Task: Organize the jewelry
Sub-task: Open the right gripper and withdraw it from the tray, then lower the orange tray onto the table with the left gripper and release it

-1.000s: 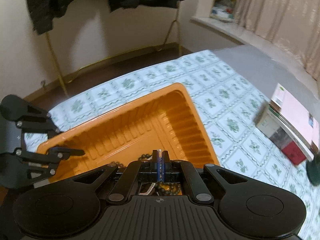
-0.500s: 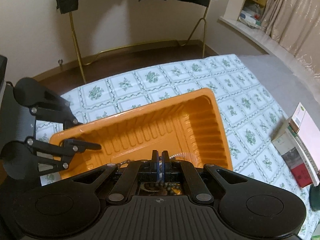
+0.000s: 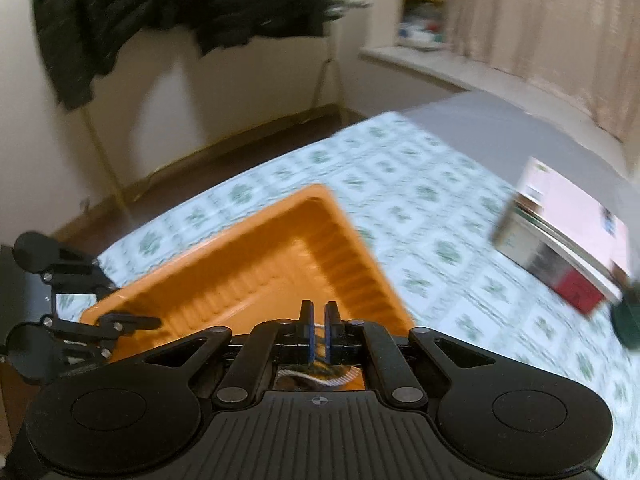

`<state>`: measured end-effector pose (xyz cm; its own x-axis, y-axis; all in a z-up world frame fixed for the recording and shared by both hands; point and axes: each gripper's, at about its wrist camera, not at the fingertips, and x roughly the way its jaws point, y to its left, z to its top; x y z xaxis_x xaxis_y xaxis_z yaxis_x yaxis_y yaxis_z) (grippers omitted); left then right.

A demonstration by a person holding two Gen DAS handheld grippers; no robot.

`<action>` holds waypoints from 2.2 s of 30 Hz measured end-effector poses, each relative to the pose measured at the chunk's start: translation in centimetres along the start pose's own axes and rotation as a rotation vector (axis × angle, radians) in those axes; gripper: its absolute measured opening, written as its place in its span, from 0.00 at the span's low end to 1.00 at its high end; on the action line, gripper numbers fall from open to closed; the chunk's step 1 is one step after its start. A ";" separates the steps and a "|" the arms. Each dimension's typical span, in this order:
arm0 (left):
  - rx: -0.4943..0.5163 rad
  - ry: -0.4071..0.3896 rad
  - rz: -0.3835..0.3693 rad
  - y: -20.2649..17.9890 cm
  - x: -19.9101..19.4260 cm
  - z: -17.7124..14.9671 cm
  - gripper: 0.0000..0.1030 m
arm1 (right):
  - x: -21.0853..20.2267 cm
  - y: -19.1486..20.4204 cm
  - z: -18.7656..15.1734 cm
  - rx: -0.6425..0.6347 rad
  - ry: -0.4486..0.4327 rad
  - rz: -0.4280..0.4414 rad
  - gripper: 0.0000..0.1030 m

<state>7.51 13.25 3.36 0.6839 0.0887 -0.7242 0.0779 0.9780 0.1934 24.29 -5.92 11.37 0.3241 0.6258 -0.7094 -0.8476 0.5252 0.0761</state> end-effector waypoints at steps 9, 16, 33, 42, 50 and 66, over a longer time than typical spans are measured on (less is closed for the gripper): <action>-0.026 -0.001 -0.005 0.3 0.2 -0.2 0.10 | -8.8 -7.4 -8.2 0.337 -0.132 -0.107 0.67; -0.081 0.002 -0.021 1.1 0.4 -0.8 0.10 | -12.9 -6.7 -17.0 0.476 -0.209 -0.135 0.67; -0.193 0.011 -0.051 3.1 1.7 -3.4 0.10 | -8.9 1.6 -23.1 0.540 -0.140 -0.093 0.68; -0.244 -0.005 -0.073 3.8 2.2 -4.6 0.11 | -7.5 3.0 -22.5 0.496 -0.108 -0.112 0.68; -0.332 -0.038 -0.077 5.4 1.8 -5.8 0.21 | -7.0 3.2 -21.7 0.490 -0.098 -0.116 0.68; -0.345 -0.149 -0.030 1.9 -4.6 -4.9 0.73 | -6.2 4.9 -20.8 0.456 -0.080 -0.172 0.68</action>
<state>0.99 15.66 3.80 0.7853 0.0557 -0.6167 -0.1322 0.9881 -0.0791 9.41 -19.27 1.58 0.4893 0.5411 -0.6839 -0.5144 0.8123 0.2747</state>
